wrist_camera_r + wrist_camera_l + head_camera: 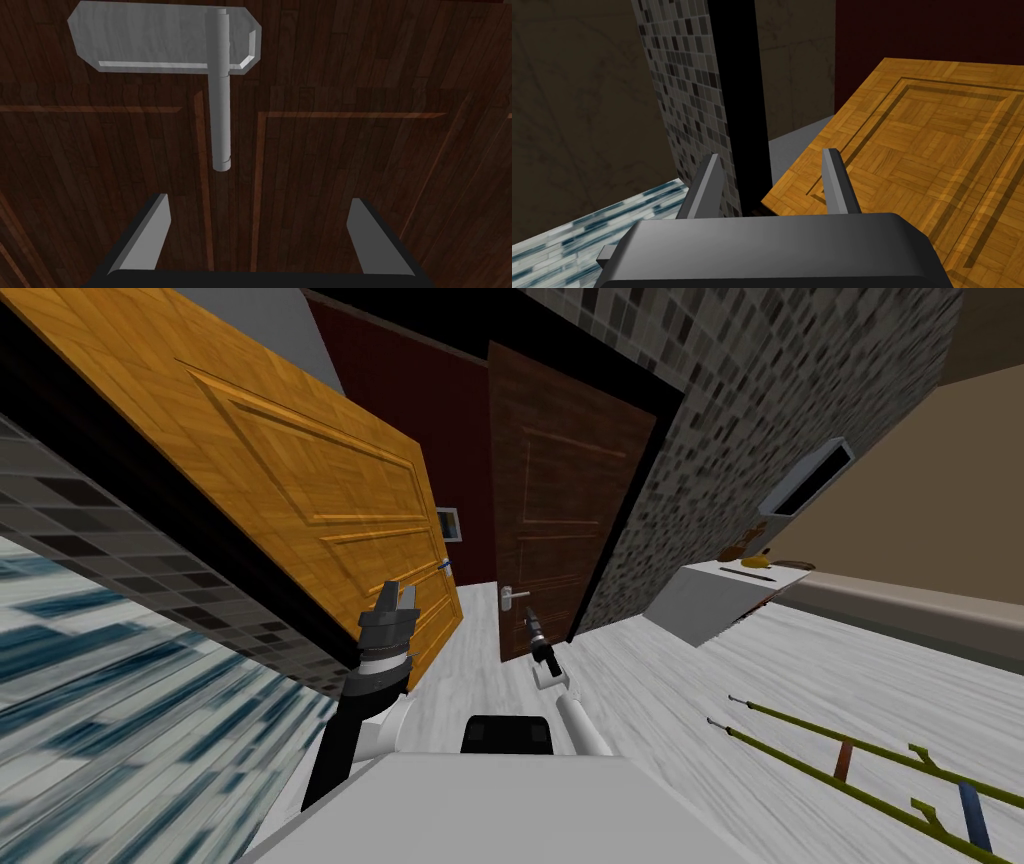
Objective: Push the door open
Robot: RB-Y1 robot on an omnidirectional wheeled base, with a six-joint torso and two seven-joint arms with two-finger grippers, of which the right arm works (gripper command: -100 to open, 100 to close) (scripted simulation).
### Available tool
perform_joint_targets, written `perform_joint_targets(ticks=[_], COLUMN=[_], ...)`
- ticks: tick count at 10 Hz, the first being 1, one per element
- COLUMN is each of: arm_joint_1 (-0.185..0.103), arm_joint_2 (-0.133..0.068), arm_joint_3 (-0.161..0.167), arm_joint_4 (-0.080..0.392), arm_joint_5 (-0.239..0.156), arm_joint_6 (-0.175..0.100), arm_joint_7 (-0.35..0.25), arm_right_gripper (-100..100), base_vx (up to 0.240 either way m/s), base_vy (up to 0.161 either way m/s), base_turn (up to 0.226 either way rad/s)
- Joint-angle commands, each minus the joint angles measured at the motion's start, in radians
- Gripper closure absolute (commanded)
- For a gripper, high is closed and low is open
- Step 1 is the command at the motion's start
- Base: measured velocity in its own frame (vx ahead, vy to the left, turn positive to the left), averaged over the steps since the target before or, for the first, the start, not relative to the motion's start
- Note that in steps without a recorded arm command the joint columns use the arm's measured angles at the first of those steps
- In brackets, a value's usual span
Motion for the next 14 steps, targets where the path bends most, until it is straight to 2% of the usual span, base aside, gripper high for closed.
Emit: perform_joint_targets(ticks=[1,4,5,6,7,9,10,12,14], arm_joint_1=[-0.024,-0.068,-0.058,-0.062,-0.064,-0.068,-0.07,-0.074,-0.078], arm_joint_2=[0.007,0.025,0.02,-0.011,-0.024,-0.038,-0.037,-0.019,0.022], arm_joint_3=[0.004,0.018,0.017,0.014,0.012,0.006,0.003,-0.002,-0.007], arm_joint_4=[0.041,0.115,0.099,0.104,0.107,0.114,0.118,0.125,0.131], arm_joint_5=[-0.001,-0.002,-0.002,-0.003,-0.003,-0.005,-0.005,-0.007,-0.008], arm_joint_6=[0.004,0.02,0.016,0.018,0.017,0.015,0.014,0.012,0.01], arm_joint_7=[0.003,0.008,0.006,0.006,0.006,0.007,0.007,0.008,0.009], arm_right_gripper=[-100,-100,-100,-100,-100,-100,-100,-100,-100], base_vx=[0.085,0.124,0.054,0.098,0.173,0.173,0.189,0.198,0.205], base_vy=[-0.069,-0.083,-0.033,0.007,0.057,0.064,0.079,0.062,0.052], base_turn=[0.062,0.075,0.015,0.017,0.025,0.019,0.025,0.016,0.022])
